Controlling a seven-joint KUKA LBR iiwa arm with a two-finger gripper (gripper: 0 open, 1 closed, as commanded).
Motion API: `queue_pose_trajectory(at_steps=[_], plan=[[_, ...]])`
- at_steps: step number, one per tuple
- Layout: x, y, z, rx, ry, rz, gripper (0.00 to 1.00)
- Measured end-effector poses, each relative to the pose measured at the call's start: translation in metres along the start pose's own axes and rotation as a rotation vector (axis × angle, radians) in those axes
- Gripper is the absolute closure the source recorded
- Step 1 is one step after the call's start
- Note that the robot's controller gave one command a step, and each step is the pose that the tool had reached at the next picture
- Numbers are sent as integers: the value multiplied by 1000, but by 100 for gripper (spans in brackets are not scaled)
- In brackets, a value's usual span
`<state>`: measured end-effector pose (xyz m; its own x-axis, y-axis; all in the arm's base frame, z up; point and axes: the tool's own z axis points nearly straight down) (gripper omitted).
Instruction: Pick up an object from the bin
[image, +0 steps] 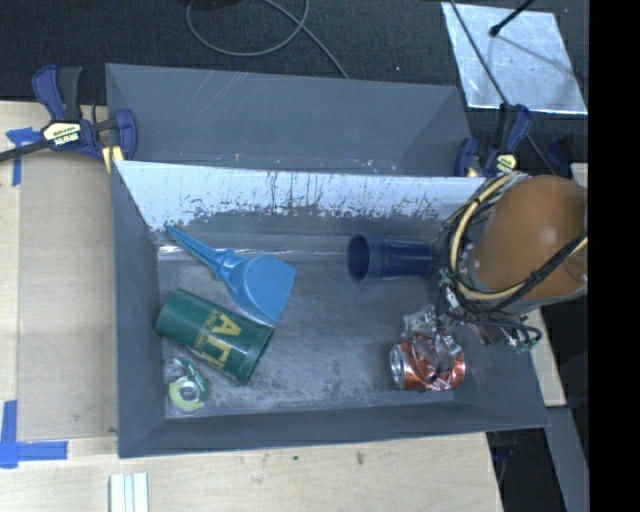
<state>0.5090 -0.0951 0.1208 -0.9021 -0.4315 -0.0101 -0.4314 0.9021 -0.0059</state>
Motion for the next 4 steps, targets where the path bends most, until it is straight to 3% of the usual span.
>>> queue_pose_trajectory(at_steps=[4], plan=[[-1,-1,-39,1,-2,2,100]])
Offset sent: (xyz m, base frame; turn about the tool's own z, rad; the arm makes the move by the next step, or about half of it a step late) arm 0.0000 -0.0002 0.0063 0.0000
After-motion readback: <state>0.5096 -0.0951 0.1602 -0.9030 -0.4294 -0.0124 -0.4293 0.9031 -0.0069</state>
